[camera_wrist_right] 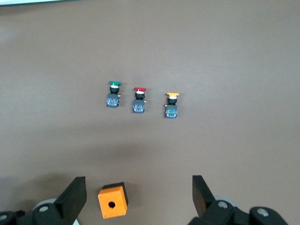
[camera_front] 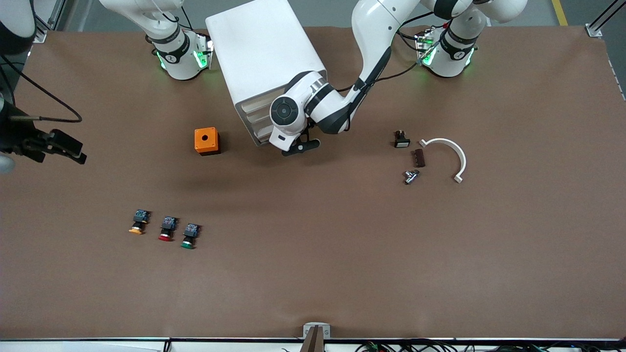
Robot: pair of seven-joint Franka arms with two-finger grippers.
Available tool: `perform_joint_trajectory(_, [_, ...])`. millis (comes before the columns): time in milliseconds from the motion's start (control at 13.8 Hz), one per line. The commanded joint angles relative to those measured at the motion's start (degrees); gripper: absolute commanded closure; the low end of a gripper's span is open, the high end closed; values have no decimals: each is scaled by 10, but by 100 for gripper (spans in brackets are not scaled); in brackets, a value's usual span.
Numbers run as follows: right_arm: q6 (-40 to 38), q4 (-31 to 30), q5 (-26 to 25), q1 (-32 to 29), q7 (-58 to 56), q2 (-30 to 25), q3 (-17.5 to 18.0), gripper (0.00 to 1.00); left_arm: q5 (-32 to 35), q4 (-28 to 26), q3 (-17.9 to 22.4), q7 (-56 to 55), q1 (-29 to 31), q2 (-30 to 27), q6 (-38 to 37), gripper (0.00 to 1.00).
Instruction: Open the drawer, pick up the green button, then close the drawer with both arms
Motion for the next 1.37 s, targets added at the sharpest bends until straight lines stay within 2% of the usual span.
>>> perform_joint_trajectory(0, [-17, -20, -1, -7, 8, -20, 8, 0, 14, 1, -2, -6, 36, -18, -10, 0])
perform_joint_trajectory(217, [-10, -19, -9, -5, 6, -16, 9, 0, 17, 19, 21, -4, 95, -33, -10, 0])
perform_joint_trajectory(434, [-9, -19, -10, -7, 7, -18, 8, 0, 22, 20, 77, 7, 136, -73, -10, 0])
perform_joint_trajectory(578, [-20, -25, -9, -7, 7, -28, 8, 0, 67, 16, 100, 43, 155, -109, -18, 0])
perform_joint_trajectory(795, [-13, -47, -9, -6, 8, -45, 8, 0, 135, 17, 100, 101, 217, -169, -60, 0])
perform_joint_trajectory(1084, [-12, -49, -9, -5, 7, -49, 9, 0, 154, 18, 101, 199, 276, -232, -136, 0])
perform_joint_trajectory(1301, [-12, -48, -9, -5, 7, -48, 9, 0, 173, 18, 100, 286, 310, -275, -162, 0])
